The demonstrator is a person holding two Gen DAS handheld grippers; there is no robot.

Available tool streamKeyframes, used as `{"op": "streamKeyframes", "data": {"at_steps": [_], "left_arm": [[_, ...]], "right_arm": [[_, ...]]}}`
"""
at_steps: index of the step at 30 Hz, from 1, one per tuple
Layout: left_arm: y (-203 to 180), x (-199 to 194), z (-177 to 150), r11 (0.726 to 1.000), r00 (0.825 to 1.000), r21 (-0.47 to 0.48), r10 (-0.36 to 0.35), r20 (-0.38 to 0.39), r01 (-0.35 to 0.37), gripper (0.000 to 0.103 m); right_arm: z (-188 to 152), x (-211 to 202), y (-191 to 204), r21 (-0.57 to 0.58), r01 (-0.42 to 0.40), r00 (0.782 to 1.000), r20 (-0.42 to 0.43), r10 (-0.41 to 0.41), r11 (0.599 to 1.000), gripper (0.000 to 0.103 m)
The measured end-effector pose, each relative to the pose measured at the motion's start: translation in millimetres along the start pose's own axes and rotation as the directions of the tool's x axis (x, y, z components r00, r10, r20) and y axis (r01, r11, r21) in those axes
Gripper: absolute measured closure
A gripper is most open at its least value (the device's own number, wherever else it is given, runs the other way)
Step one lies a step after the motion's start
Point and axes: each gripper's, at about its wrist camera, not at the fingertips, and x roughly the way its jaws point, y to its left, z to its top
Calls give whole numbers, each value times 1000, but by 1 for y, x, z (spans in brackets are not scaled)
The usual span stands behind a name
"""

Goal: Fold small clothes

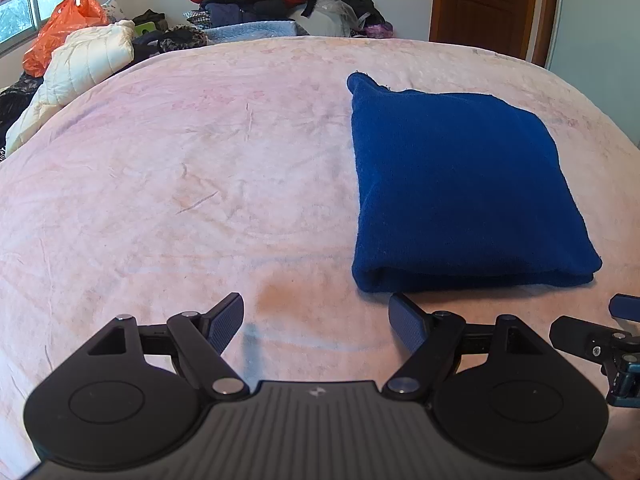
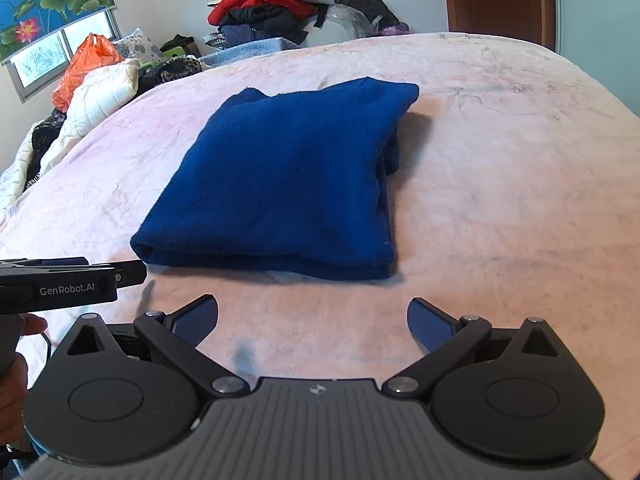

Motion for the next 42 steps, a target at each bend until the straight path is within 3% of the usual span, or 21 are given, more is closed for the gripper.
{"op": "streamKeyframes", "data": {"at_steps": [42], "left_arm": [[0, 2, -3, 1000, 1000, -10, 6, -25, -7, 23]], "right_arm": [[-3, -2, 2, -5, -22, 1000, -15, 22, 1000, 1]]}}
